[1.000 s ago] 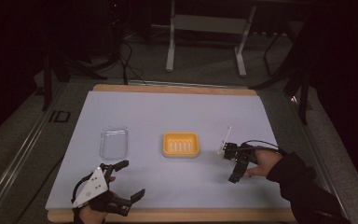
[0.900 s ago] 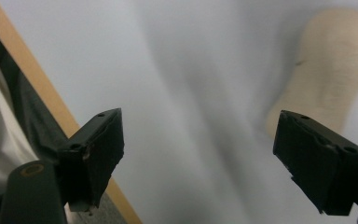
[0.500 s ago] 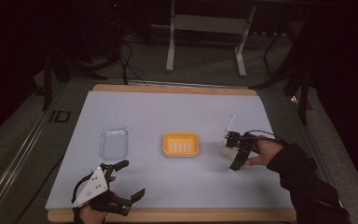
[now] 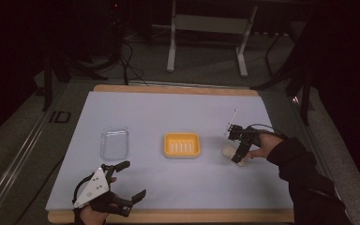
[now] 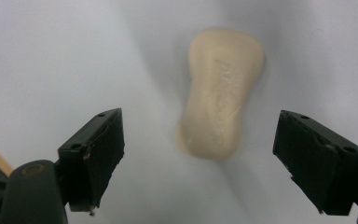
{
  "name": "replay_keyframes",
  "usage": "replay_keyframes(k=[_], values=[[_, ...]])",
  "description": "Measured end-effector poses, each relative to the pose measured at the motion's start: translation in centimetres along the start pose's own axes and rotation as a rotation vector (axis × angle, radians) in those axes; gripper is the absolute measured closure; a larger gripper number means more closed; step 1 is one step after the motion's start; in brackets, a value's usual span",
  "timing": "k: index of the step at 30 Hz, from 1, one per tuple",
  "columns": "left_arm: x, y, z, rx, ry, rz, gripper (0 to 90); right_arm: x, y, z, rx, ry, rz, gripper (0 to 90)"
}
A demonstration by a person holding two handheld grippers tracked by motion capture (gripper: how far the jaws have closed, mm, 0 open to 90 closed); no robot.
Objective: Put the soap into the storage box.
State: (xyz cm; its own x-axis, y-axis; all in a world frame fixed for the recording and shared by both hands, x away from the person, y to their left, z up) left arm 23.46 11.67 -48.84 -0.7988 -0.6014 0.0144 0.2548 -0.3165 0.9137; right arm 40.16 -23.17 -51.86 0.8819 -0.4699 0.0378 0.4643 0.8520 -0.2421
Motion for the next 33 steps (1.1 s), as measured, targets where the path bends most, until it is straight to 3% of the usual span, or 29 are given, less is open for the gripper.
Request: replay_keyframes(k=[6,14,24,33], values=[[0.0,0.0,0.0,0.0,0.0,-0.001,1.1,0.9,0.5,-0.9,0.002,0.015,-0.033,16.7],[0.0,0.0,0.0,0.001,0.006,-0.004,1.1,1.1,0.8,-3.3,0.019,0.046,-0.052,18.8],[0.1,0.0,-0.1,-0.003,0.004,-0.005,1.1,1.2,0.9,-4.9,0.131,0.087,-0.053,35.2],[0.1,0.0,-0.1,-0.002,0.004,-0.004,1.1,1.4,0.9,-5.8,0.171,0.051,-0.048,45.8]])
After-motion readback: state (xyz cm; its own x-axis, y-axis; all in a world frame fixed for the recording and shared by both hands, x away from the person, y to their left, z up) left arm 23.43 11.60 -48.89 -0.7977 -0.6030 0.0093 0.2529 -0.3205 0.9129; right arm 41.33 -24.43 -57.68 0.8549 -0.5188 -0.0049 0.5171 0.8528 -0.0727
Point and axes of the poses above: each handheld gripper's, and its own axes: z roughly backward along the jaws, y roughly out of its top, x roughly to its right, the point moved 8 cm from there along -z, roughly forward along the jaws, and after that the axes turned 15 degrees about -x, right-handed, at the moved point
